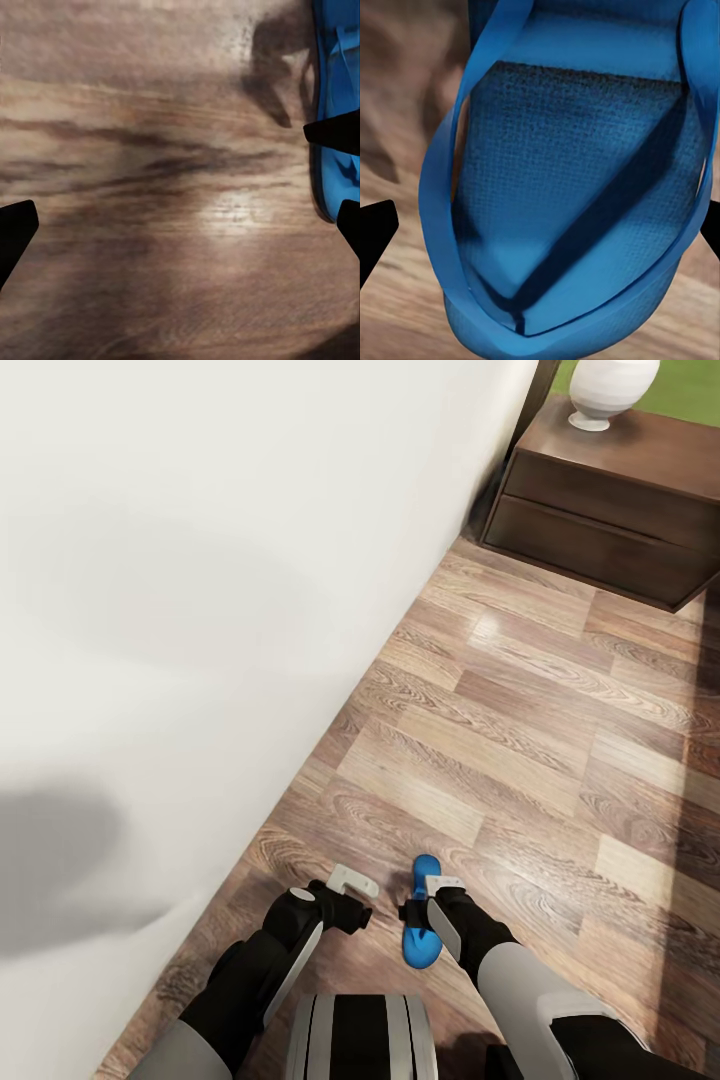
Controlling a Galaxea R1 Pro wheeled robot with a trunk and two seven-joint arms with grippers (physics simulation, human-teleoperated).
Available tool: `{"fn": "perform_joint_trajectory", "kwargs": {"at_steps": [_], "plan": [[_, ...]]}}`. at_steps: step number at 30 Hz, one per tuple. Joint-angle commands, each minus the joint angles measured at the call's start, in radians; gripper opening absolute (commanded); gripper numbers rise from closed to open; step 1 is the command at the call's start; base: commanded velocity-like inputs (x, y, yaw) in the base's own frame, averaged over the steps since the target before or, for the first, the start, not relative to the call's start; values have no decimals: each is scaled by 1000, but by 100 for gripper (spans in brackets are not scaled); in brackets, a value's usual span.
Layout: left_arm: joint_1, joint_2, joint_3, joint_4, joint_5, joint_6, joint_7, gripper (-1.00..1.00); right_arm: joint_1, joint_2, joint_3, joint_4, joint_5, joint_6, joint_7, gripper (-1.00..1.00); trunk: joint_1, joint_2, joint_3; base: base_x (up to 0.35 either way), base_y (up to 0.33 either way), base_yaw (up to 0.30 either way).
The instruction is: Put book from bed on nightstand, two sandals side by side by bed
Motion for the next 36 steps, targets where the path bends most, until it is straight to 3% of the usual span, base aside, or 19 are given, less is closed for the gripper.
{"fn": "perform_joint_trajectory", "kwargs": {"at_steps": [1, 3, 4, 16, 36], "plan": [[0, 0, 0, -2, 1, 5, -2, 100, 0, 0, 0, -2, -10, 4, -7, 100, 0, 0, -1, 0, 0, 0], [0, 0, 0, -2, 1, 5, -2, 100, 0, 0, 0, -2, -9, 4, -7, 100, 0, 0, -1, 0, 0, 0], [0, 0, 0, -3, 1, 5, -2, 100, 0, 0, 0, -1, -9, 4, -7, -100, 0, 0, -1, 0, 0, 0], [0, 0, 0, -5, 1, 5, -2, 100, 0, 0, 0, -1, -9, 4, -7, -100, 0, 0, -1, 0, 0, 0], [0, 0, 0, -5, 1, 5, -2, 100, 0, -3, 0, 2, -9, 4, -7, -100, -9, 4, 77, 0, 0, 0]]}}
